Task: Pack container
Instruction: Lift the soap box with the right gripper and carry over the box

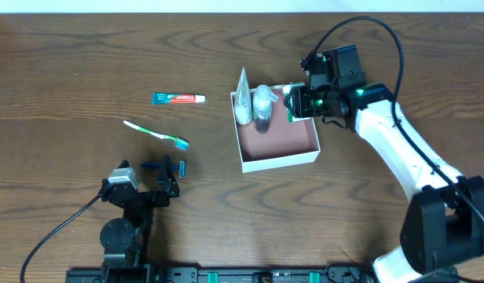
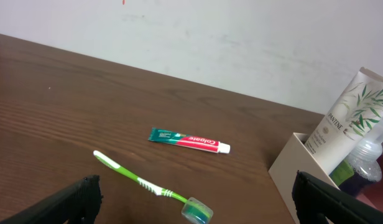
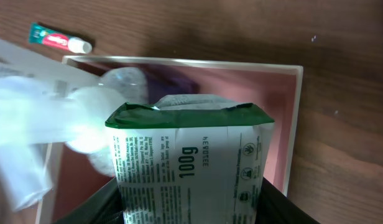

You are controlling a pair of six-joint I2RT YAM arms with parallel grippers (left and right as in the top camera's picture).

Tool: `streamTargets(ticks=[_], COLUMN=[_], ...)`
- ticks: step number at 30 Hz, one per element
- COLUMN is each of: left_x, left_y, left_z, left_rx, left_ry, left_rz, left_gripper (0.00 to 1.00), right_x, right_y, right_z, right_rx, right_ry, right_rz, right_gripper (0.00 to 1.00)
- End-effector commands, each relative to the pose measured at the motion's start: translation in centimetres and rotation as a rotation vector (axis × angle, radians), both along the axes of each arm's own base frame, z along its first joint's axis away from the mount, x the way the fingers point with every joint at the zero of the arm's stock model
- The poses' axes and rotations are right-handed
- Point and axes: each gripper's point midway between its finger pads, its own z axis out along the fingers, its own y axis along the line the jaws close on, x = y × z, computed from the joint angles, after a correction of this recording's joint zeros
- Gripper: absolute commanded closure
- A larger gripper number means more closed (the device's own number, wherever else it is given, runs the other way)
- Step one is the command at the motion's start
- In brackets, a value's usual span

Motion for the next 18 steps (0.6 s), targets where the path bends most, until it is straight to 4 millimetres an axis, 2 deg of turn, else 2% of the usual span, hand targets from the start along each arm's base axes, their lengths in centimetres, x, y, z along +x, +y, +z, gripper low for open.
streamTargets(ticks=[1, 7, 13, 14, 16, 18], left_x=[-0.1, -0.1, -0.1, -0.1, -0.1, -0.1], left_y=[0.0, 0.0, 0.0, 0.0, 0.0, 0.0], left_z=[-1.5, -1.5, -1.5, -1.5, -1.5, -1.5], left_rx=[0.008, 0.008, 0.007, 0.008, 0.007, 0.007], left_ry=[0.045, 0.045, 0.045, 0.045, 0.045, 0.045], left_rz=[-0.006, -0.006, -0.006, -0.006, -0.006, -0.006], left_gripper=[0.02, 0.02, 0.02, 0.02, 0.02, 0.02], right_x=[0.6, 0.7, 0.7, 0.7, 0.8, 0.8], right_y=[0.6, 1.0, 1.9, 2.1, 2.3, 2.4], right_z=[-0.7, -3.6, -4.1, -4.0, -4.0, -3.9], right_rx=[0.007, 0.0, -0.002, 0.0, 0.002, 0.002], right_ry=[0.014, 0.068, 0.065, 0.06, 0.054, 0.051], right_rz=[-0.006, -0.003, 0.018, 0.021, 0.025, 0.026], right_gripper=[0.54, 0.55, 0.54, 0.51, 0.38, 0.3])
